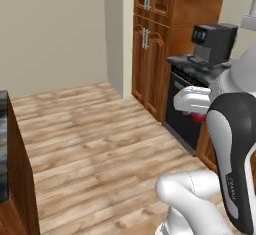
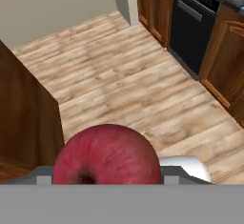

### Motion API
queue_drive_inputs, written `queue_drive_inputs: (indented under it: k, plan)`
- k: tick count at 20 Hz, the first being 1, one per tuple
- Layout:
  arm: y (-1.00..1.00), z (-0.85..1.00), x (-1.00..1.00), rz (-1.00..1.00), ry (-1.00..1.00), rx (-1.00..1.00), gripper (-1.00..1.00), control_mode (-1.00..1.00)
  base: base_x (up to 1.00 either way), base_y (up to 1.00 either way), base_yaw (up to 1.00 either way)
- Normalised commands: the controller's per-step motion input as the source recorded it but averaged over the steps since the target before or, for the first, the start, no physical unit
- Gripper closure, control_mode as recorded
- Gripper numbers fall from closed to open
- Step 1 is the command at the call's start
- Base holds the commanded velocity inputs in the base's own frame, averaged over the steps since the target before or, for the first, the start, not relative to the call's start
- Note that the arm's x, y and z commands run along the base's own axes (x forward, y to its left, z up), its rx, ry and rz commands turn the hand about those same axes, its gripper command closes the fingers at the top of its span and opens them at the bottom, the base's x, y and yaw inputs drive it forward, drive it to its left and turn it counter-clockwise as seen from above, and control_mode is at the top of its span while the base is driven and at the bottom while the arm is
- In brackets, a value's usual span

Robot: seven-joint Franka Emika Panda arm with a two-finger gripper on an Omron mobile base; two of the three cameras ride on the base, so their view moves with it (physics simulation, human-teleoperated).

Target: Pick up the banana and apple from the fridge and place one fruit on each plate on the dining counter.

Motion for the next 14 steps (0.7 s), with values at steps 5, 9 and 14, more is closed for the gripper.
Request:
queue_drive_inputs:
  k: [5, 9, 14]
  plan:
    - [0.00, 0.00, 0.00, 0.00, 0.00, 0.00, 1.00, 1.00, 1.00, -0.70, 0.49]
    - [0.00, 0.00, 0.00, 0.00, 0.00, 0.00, 1.00, 1.00, 1.00, -0.59, 0.48]
    - [0.00, 0.00, 0.00, 0.00, 0.00, 0.00, 1.00, 1.00, 1.00, -0.53, 0.49]
